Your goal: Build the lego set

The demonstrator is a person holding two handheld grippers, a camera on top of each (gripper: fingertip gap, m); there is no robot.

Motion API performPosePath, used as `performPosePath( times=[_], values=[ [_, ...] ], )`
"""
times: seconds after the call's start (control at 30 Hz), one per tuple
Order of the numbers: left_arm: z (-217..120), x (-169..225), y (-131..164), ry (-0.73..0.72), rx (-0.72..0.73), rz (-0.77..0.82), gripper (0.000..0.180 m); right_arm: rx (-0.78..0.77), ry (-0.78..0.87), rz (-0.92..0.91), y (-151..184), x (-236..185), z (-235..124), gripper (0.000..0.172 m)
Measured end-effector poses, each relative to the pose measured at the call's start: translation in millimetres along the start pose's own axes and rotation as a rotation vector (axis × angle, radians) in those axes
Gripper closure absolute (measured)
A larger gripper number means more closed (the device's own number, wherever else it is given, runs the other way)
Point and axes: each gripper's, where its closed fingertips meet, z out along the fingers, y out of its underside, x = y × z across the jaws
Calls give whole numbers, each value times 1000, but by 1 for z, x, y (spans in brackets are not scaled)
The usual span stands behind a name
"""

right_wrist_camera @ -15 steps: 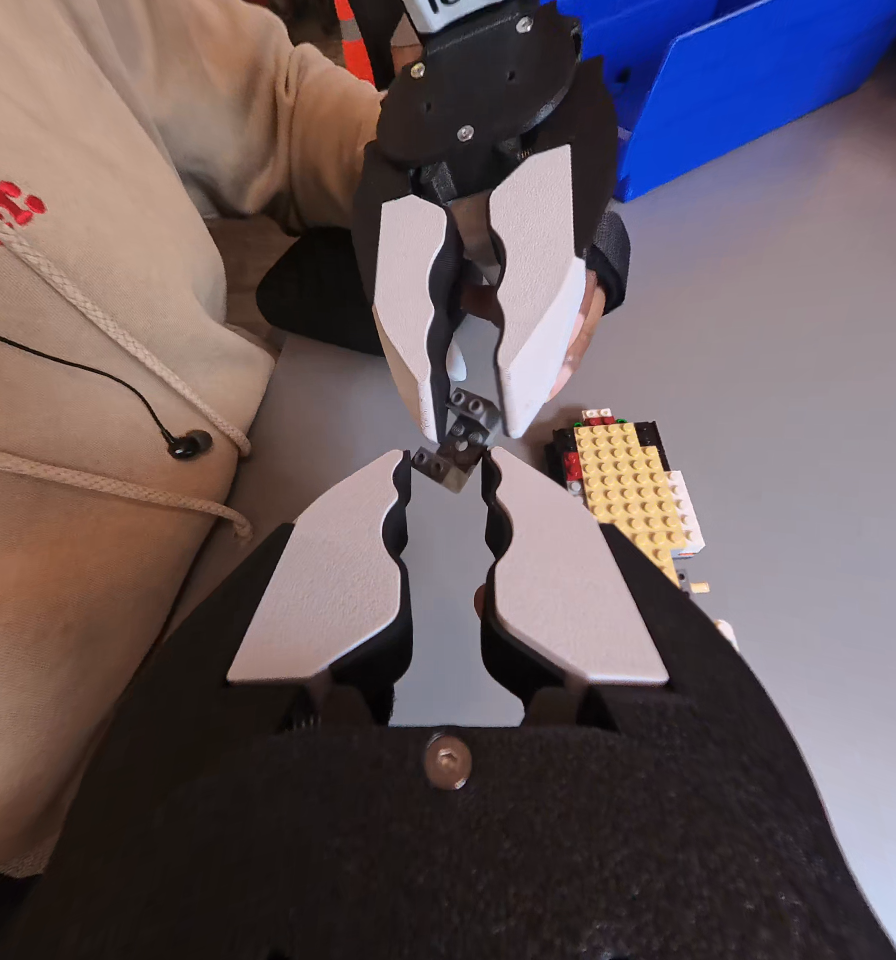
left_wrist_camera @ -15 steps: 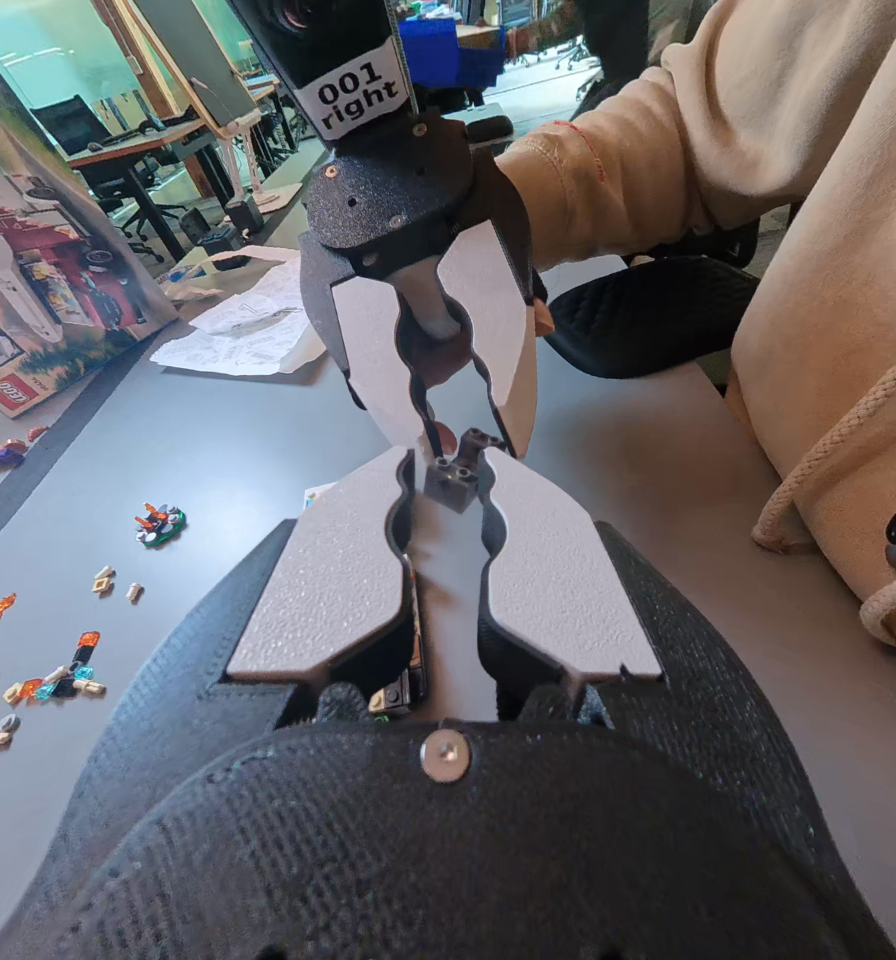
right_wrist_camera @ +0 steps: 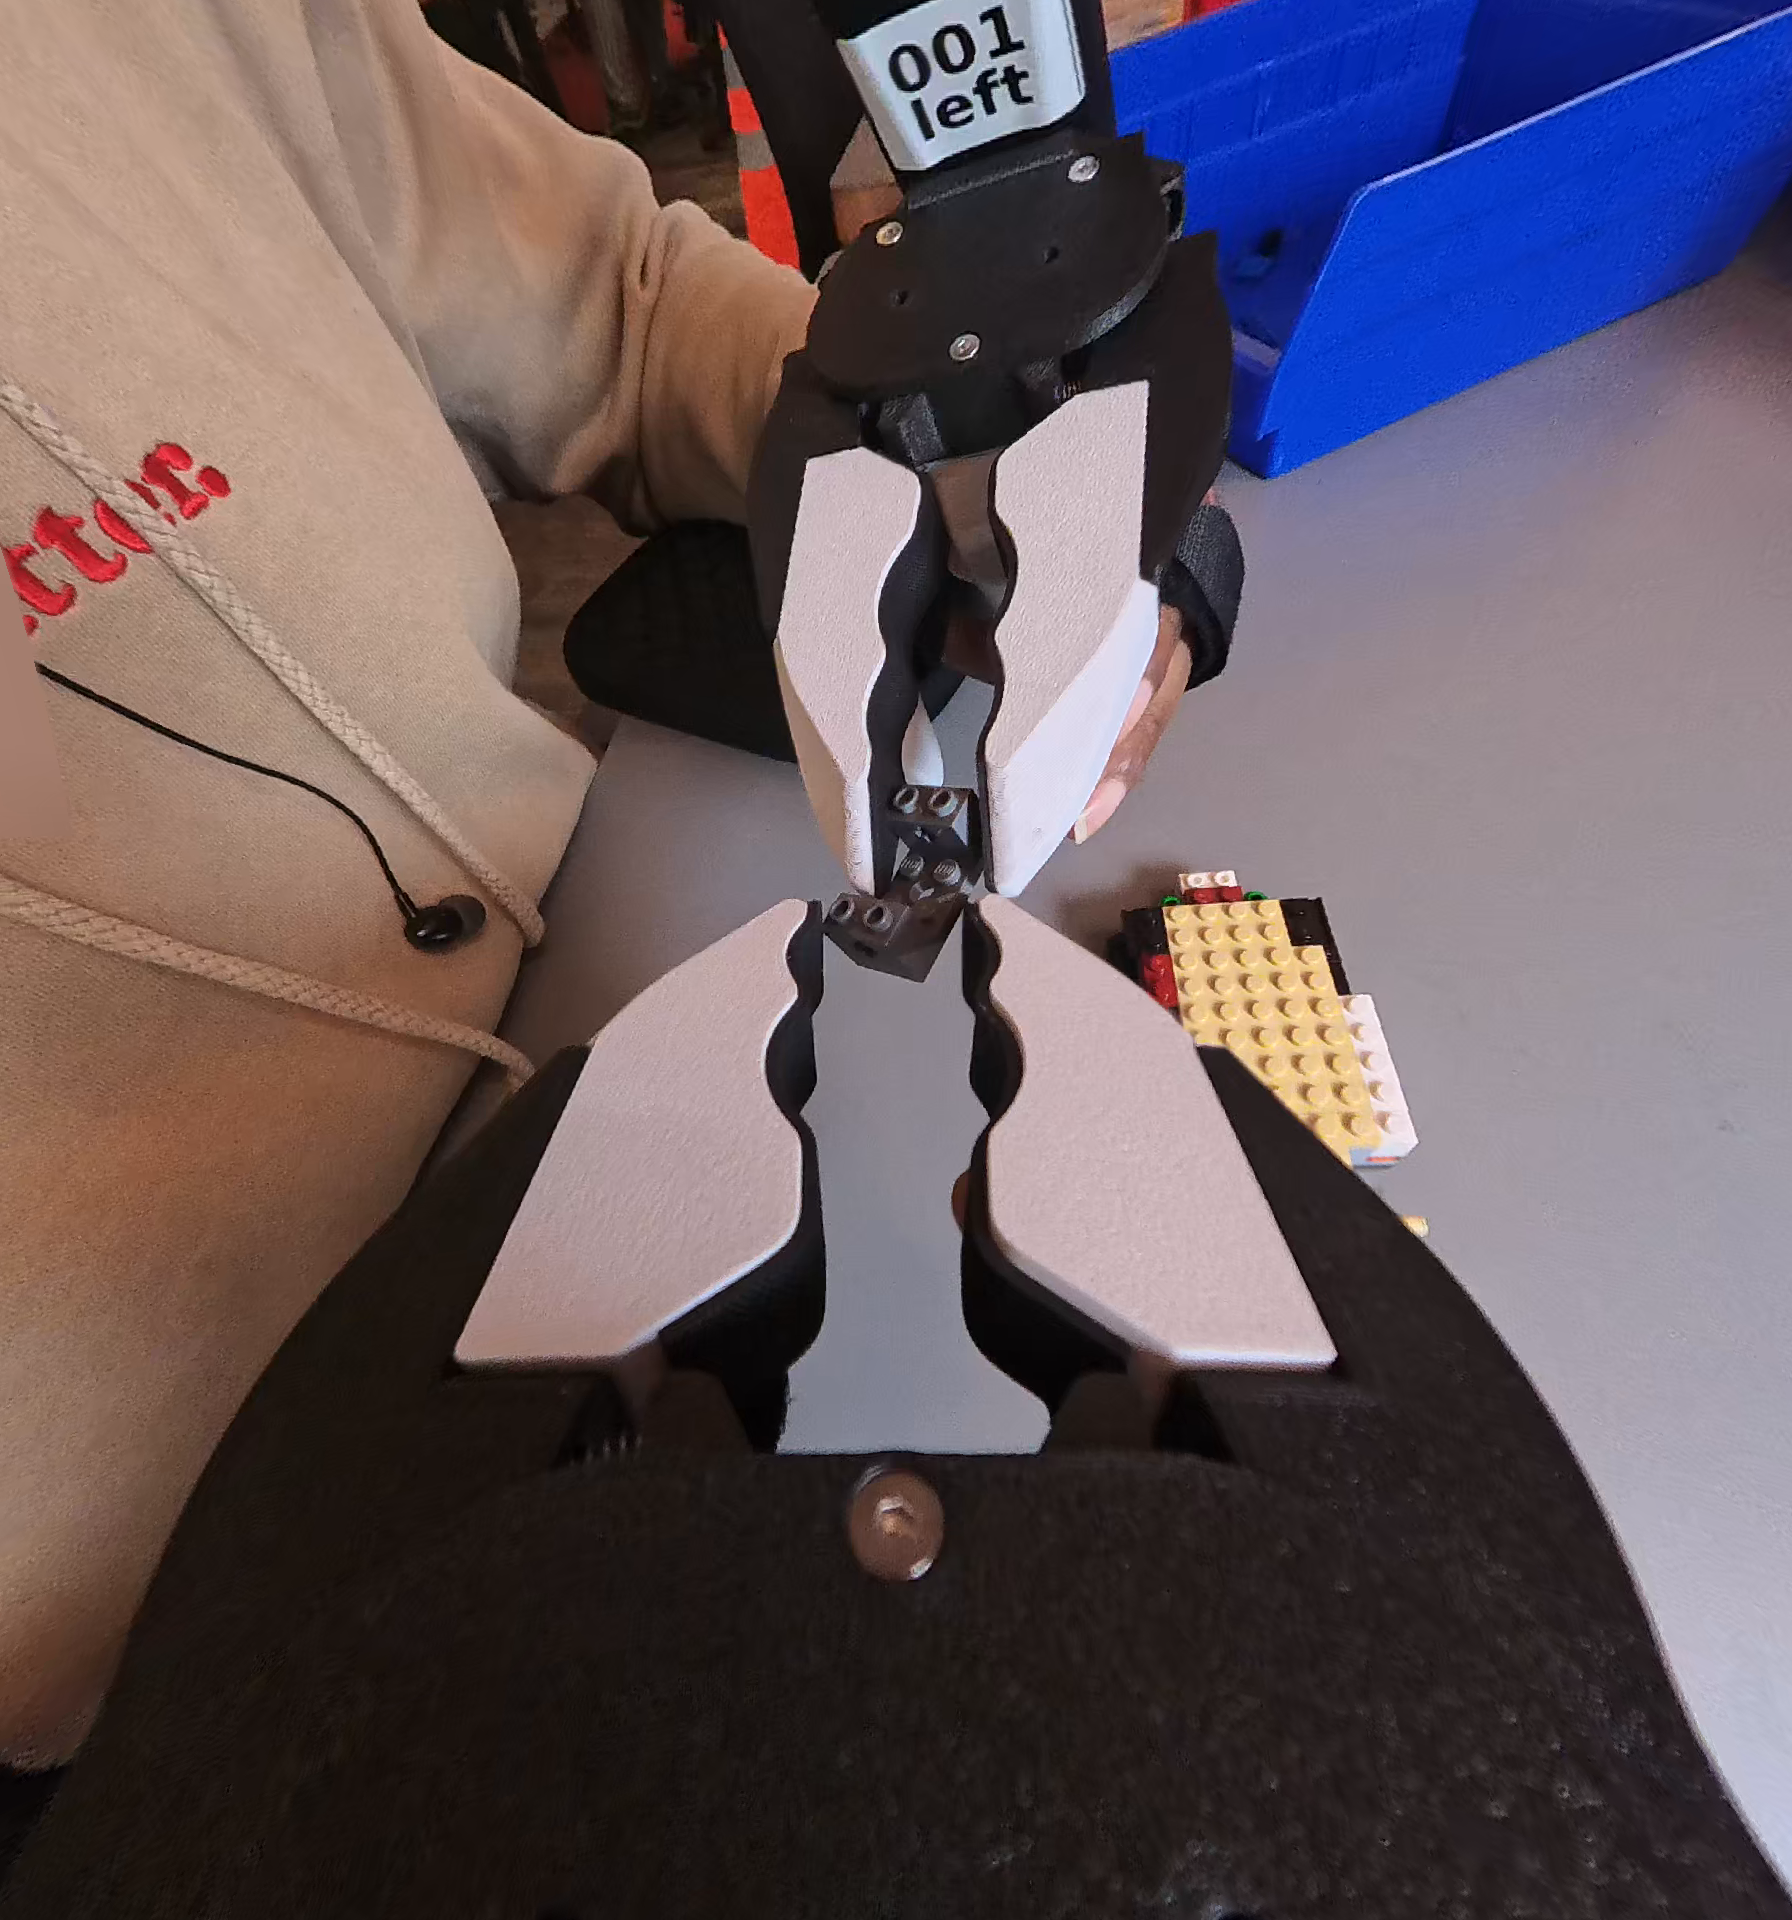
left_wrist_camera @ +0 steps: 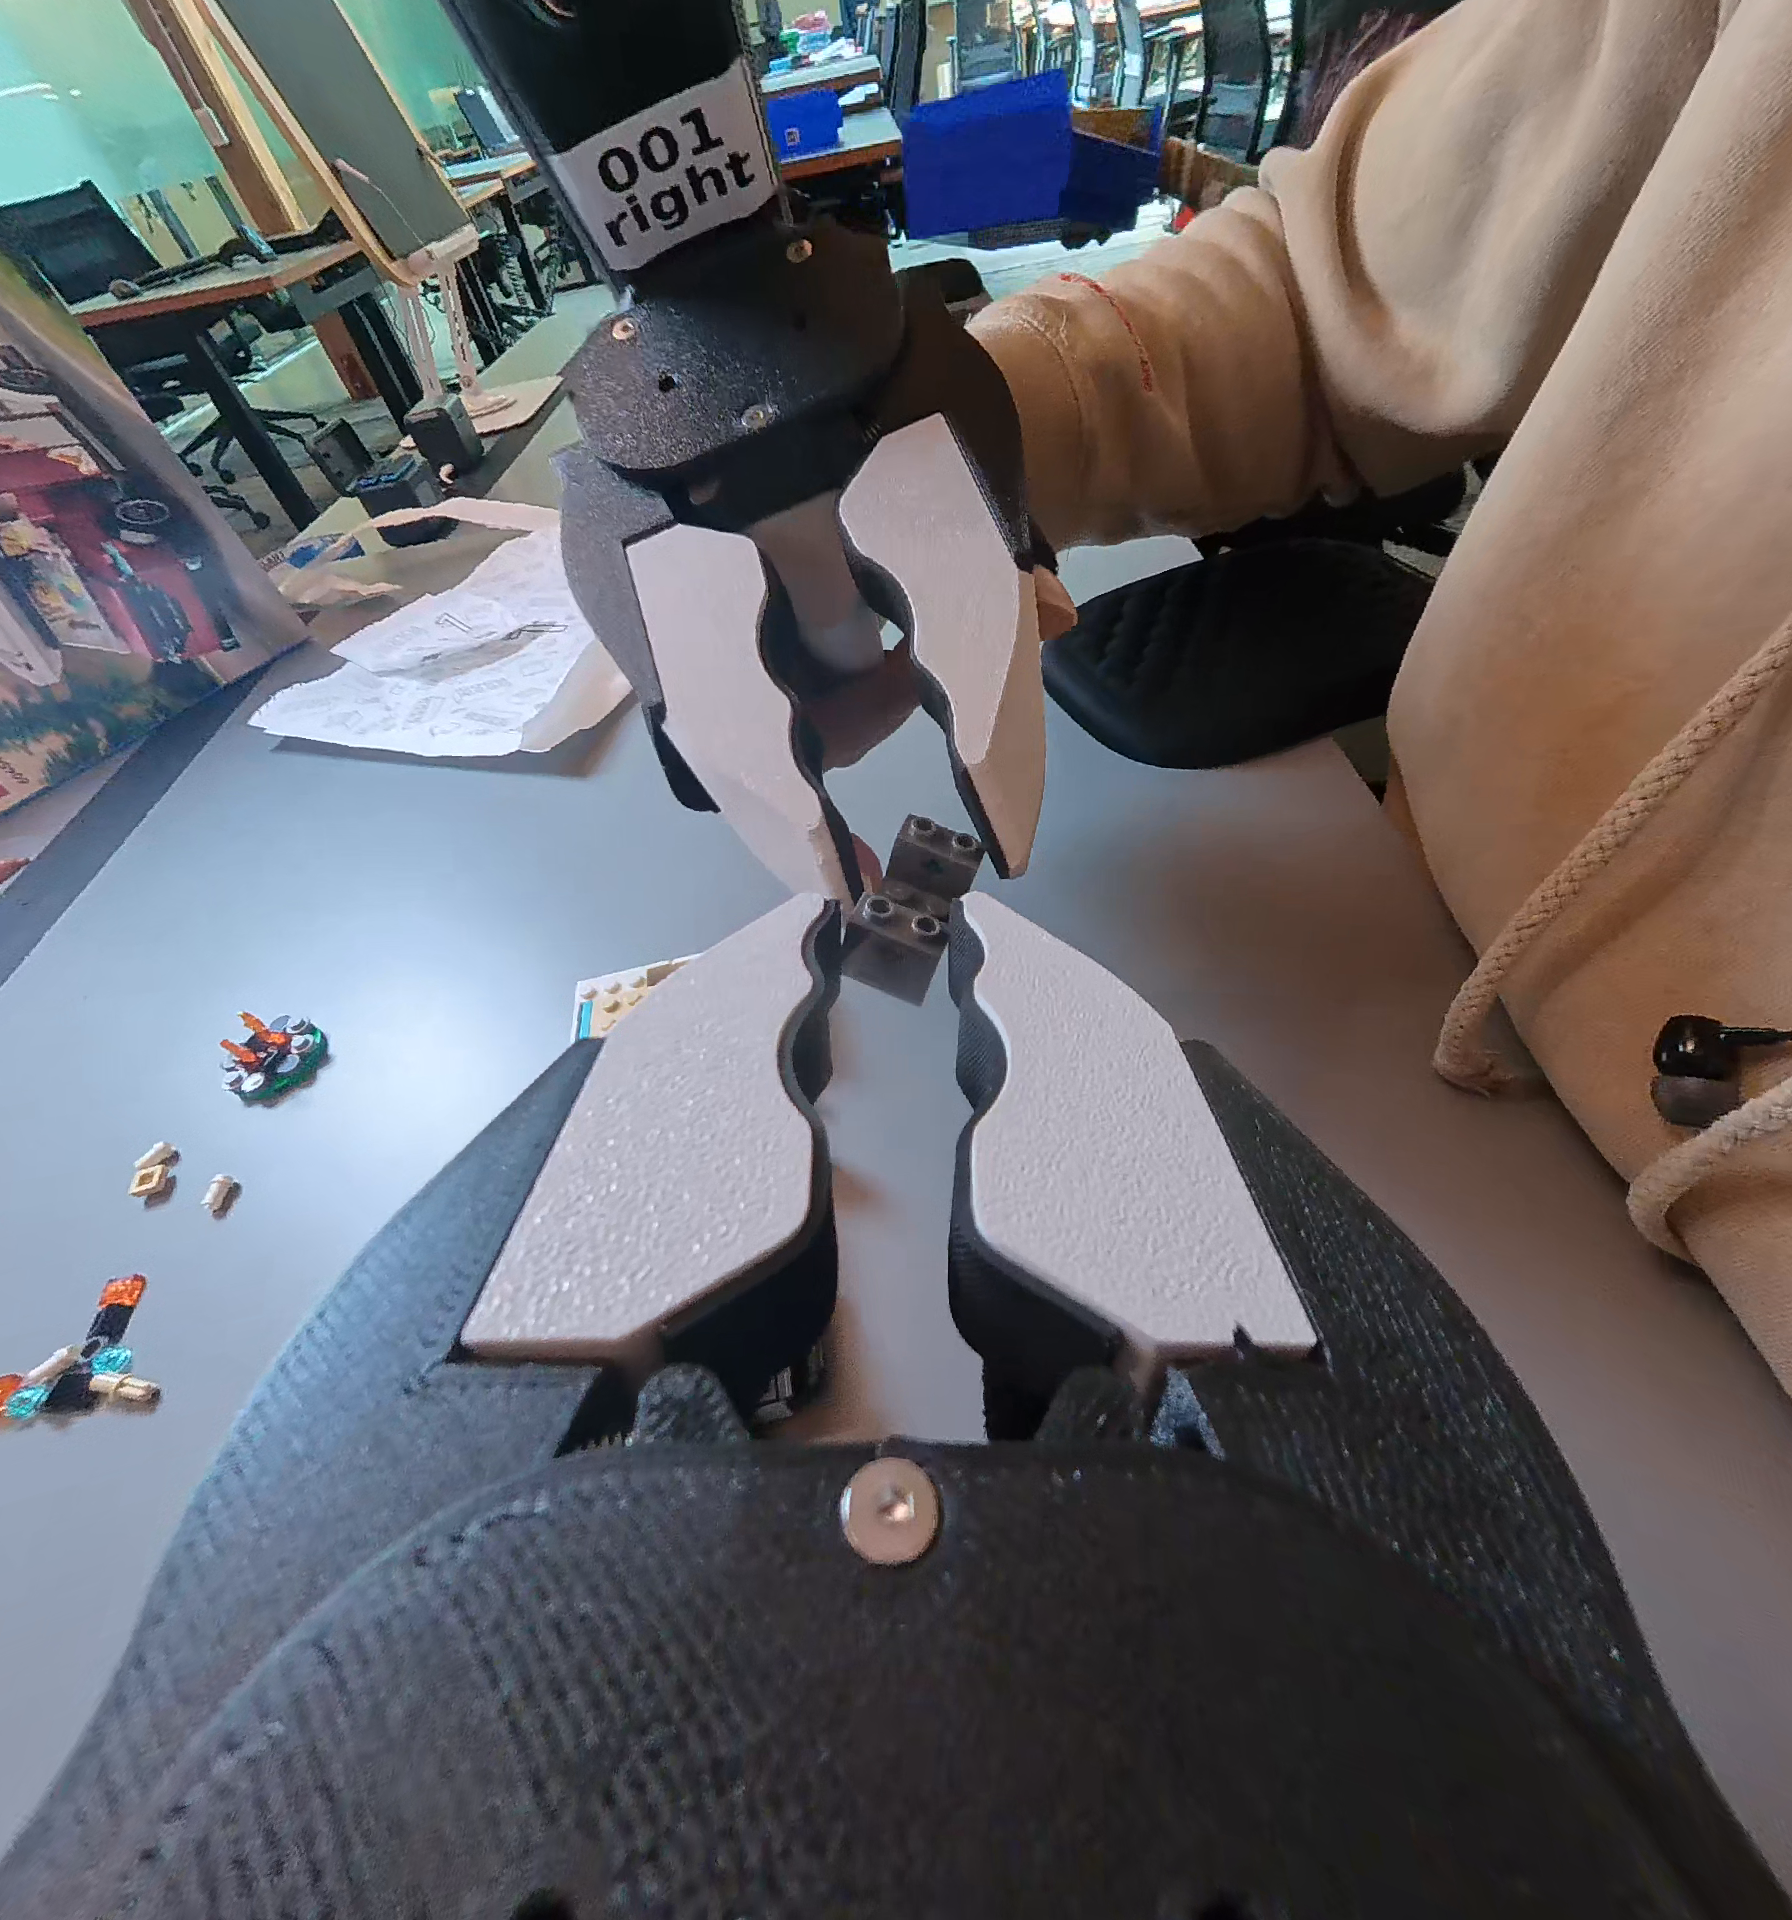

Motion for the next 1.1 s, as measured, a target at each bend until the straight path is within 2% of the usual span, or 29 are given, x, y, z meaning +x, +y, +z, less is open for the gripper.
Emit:
performPosePath(
  times=[0.2, 0.27, 0.4, 0.47, 0.57, 0.67, 0.8, 0.93, 1.1],
  values=[
    [-3, -13, 4, -62, -1, -33, 162, 14, 173, -64, 1, 12, -2, 137],
    [-2, -13, 4, -65, -3, -34, 162, 7, 243, -90, -1, 17, 1, 150],
    [-4, -22, 2, -109, 28, -62, 161, 8, 300, -115, -6, 24, -4, 152],
    [-5, -27, -1, -136, 45, -83, 157, -1, 309, -111, -7, 27, -11, 152],
    [-17, -45, 2, -228, 54, -101, 151, -53, 409, -111, -1, 44, -43, 151],
    [-32, -62, 3, -312, 77, -130, 151, -115, 547, -31, 20, 66, -89, 151],
    [-45, -74, 10, -383, 67, -140, 151, -208, 658, 99, 70, 81, -132, 151],
    [-45, -78, 24, -395, 8, -137, 150, -230, 651, 210, 109, 82, -127, 151],
    [-38, -77, 44, -361, -91, -169, 140, -284, 636, 216, 118, 92, -100, 150]
  ],
)
